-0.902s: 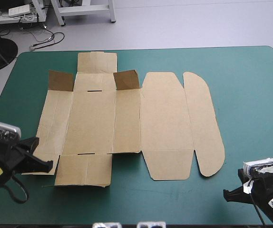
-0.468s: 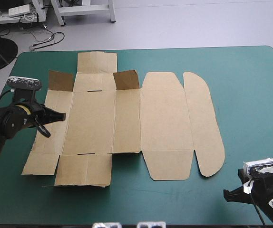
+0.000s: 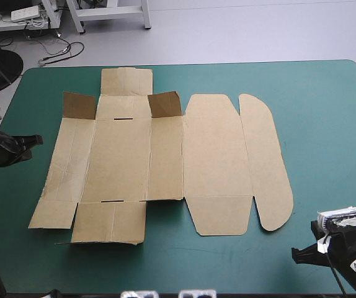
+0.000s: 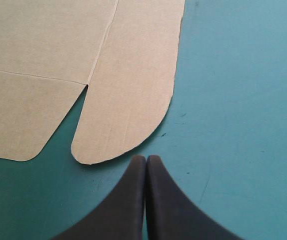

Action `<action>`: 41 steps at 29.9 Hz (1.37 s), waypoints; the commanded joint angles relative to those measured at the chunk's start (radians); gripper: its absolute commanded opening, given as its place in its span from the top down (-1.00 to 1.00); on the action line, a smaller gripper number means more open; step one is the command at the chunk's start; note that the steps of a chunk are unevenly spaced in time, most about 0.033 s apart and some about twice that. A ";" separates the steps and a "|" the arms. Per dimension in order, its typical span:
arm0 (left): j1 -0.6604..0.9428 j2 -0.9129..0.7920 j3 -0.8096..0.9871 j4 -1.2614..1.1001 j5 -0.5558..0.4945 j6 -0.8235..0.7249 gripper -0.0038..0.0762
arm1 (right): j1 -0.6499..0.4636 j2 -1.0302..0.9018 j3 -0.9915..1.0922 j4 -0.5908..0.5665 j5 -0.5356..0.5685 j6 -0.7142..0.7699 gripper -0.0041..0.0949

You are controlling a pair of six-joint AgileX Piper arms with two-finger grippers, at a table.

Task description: Fold the box

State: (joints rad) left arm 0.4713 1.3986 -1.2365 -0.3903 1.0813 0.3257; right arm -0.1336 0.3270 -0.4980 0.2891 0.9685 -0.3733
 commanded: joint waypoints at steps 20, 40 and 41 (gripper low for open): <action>0.098 0.238 -0.036 -0.128 0.165 0.218 0.27 | 0.000 0.013 -0.026 -0.010 -0.057 -0.006 0.96; 0.095 0.381 -0.015 -0.220 0.206 0.238 -0.20 | 0.000 0.015 -0.026 -0.010 -0.058 0.025 0.96; 0.095 0.389 -0.015 -0.232 0.215 0.238 -0.19 | 0.000 0.015 -0.026 -0.010 -0.058 0.028 0.96</action>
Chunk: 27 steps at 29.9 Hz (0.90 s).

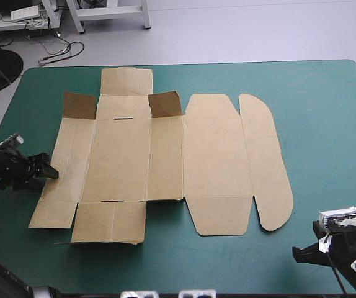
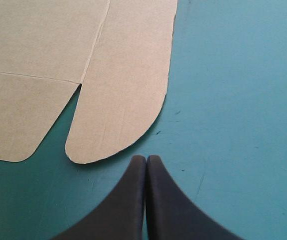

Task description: Fold the box

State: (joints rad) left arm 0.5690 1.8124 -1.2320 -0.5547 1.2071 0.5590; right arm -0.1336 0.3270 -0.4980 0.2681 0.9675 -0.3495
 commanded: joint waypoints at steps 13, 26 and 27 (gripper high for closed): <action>-0.143 0.064 0.035 -0.132 0.089 0.056 -0.18 | 0.000 0.016 -0.026 0.011 -0.059 0.015 0.96; -0.210 0.085 0.014 -0.156 0.073 0.061 0.91 | 0.000 0.016 -0.026 0.015 -0.057 0.015 0.96; -0.210 0.085 0.002 -0.153 0.087 0.077 0.91 | 0.000 0.016 -0.026 0.015 -0.057 0.015 0.96</action>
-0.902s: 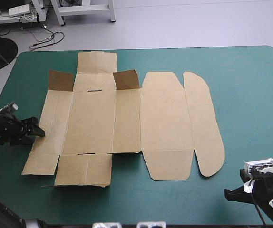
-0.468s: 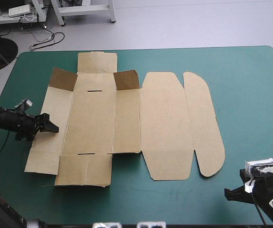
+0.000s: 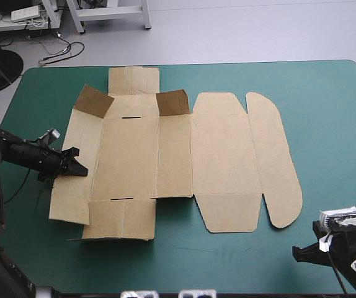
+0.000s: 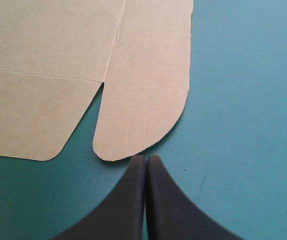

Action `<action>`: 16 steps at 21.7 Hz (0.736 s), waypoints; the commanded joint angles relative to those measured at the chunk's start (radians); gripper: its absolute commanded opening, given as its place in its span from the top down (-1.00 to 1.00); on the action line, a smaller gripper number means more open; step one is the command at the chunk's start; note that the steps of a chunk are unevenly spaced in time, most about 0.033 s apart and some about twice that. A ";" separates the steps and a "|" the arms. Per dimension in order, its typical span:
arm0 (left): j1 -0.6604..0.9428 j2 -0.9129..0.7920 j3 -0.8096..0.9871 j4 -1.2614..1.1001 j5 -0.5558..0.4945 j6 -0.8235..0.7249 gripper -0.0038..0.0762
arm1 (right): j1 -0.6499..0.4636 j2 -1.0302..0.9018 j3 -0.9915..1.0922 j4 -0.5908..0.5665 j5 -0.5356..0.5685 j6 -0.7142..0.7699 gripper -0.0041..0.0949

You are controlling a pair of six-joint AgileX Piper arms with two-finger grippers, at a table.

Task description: Fold the box

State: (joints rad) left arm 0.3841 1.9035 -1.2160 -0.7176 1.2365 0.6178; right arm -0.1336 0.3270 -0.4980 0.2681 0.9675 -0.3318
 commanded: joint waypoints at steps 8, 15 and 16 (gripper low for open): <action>-0.101 -0.155 -0.174 0.073 0.061 0.174 0.93 | 0.000 0.016 -0.026 0.015 -0.057 -0.002 0.96; -0.391 -0.222 -0.488 0.321 0.041 0.248 0.93 | 0.000 0.016 -0.026 0.015 -0.059 -0.002 0.96; -0.429 -0.222 -0.530 0.349 0.022 0.255 0.93 | 0.000 0.016 -0.026 0.015 -0.057 -0.002 0.96</action>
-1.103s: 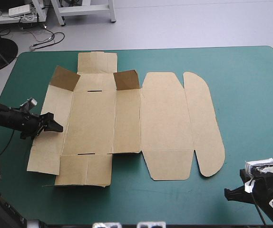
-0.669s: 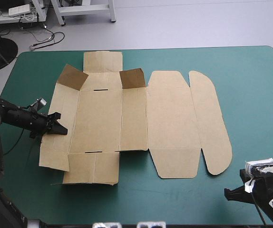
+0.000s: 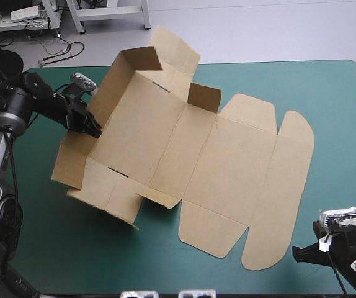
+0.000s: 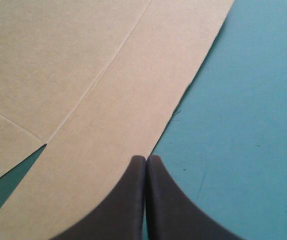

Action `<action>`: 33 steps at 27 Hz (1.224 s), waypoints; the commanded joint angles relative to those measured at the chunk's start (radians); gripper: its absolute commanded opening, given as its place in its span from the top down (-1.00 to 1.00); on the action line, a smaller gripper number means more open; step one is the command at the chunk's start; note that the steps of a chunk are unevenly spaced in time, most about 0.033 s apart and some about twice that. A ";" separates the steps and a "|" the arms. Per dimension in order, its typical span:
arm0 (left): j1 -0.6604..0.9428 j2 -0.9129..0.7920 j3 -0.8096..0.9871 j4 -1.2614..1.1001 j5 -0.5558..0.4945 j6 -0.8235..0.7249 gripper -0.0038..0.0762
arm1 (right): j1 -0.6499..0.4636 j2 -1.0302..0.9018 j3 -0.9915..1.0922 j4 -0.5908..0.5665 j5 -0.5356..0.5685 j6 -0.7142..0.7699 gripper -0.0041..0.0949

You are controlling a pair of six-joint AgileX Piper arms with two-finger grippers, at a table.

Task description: Fold the box

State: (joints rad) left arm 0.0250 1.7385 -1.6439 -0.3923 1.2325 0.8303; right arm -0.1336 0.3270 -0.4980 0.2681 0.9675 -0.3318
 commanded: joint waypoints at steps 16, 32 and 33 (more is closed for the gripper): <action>-0.626 -0.050 -0.270 0.569 -0.194 0.080 0.93 | 0.000 0.016 -0.026 0.041 -0.061 0.003 0.96; -0.909 -0.049 -0.251 0.926 -0.259 -0.242 0.93 | 0.000 0.099 -0.268 0.034 -0.098 0.102 0.96; -0.924 -0.049 -0.238 0.946 -0.263 -0.268 0.93 | 0.000 0.119 -0.300 0.034 -0.098 0.105 0.96</action>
State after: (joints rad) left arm -0.8643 1.7412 -1.8714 0.4619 1.0355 0.6608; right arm -0.1336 0.3836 -0.6884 0.2947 0.9380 -0.2395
